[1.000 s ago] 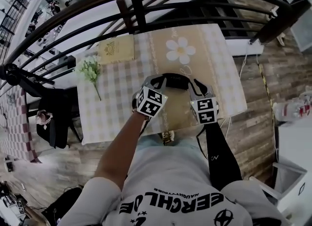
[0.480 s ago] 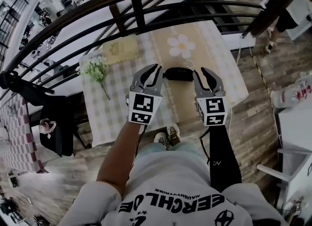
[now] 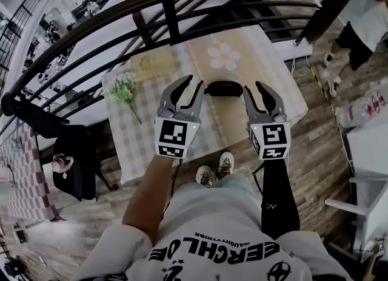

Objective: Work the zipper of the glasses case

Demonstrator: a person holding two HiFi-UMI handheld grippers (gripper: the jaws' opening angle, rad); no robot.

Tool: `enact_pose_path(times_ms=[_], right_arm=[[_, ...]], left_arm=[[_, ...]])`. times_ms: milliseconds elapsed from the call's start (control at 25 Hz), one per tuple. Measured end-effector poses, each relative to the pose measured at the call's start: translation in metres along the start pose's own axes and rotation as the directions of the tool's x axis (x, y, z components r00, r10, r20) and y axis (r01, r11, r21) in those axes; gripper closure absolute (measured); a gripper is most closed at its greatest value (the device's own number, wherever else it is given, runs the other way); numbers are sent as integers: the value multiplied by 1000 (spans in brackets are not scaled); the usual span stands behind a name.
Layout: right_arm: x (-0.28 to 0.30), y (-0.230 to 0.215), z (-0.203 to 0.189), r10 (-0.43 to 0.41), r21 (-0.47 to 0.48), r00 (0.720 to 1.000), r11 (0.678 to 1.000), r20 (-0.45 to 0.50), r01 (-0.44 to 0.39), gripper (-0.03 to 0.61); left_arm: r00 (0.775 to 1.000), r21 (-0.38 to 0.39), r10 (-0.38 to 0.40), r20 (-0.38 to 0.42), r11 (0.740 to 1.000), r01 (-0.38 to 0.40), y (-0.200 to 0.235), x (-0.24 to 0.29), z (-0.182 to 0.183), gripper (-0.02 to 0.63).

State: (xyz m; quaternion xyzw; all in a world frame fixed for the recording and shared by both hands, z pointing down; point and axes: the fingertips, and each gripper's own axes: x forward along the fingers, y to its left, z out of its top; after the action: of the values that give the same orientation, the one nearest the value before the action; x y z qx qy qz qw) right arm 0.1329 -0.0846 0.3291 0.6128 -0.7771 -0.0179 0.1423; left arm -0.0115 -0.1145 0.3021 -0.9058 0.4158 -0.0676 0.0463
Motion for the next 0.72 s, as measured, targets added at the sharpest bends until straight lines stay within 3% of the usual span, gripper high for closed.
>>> enact_pose_path(times_ms=[480,720], right_arm=[[4,-7,22,4,-15,998,1000,55,-4,391],[9,-9,24,0,-13,997,1000,71,1,453]], left_arm=[[998,22,-9,63,1000,8,1,-1,24,394],[999,32,-11,50,999,9,2,3,21,403]])
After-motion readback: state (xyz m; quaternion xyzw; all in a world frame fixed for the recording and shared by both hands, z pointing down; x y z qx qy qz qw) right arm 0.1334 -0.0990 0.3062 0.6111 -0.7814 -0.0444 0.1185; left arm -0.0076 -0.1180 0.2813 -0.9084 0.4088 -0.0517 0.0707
